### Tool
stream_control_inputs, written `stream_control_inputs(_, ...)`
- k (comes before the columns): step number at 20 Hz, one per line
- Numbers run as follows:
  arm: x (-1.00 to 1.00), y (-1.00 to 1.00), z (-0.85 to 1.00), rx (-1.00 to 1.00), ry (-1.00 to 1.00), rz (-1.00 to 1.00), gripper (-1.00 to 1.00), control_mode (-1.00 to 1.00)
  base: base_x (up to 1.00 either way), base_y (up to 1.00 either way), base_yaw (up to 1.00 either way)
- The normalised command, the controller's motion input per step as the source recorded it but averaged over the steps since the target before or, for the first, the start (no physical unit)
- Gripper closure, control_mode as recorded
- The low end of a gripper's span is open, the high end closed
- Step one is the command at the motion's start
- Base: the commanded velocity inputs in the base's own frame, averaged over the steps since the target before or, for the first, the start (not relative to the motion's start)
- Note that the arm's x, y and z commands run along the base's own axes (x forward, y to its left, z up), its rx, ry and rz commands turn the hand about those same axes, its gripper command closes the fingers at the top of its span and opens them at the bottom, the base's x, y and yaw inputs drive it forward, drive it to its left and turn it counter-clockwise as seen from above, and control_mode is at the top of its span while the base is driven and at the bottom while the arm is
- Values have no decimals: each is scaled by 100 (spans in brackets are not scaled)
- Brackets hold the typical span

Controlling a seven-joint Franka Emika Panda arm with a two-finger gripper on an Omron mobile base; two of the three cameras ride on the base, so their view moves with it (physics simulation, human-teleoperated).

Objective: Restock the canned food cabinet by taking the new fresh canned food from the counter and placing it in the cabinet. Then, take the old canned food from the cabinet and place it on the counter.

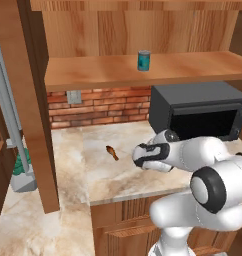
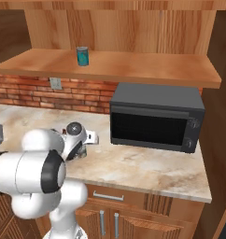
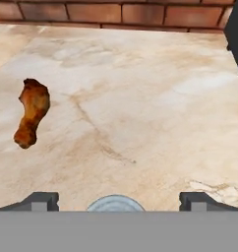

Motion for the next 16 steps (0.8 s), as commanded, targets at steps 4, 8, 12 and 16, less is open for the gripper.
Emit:
stream_control_inputs(4, -30, 0, 100, 0, -8, -11, -100, -100, 0, 0, 0)
stream_control_inputs(8, -90, 0, 100, 0, -4, -12, -100, -100, 0, 0, 0)
stream_control_inputs(12, -100, -1, 100, 0, -3, -13, -100, -100, 0, 0, 0)
stream_control_inputs(16, -100, -13, 100, 0, -4, -10, -100, -100, 0, 0, 0)
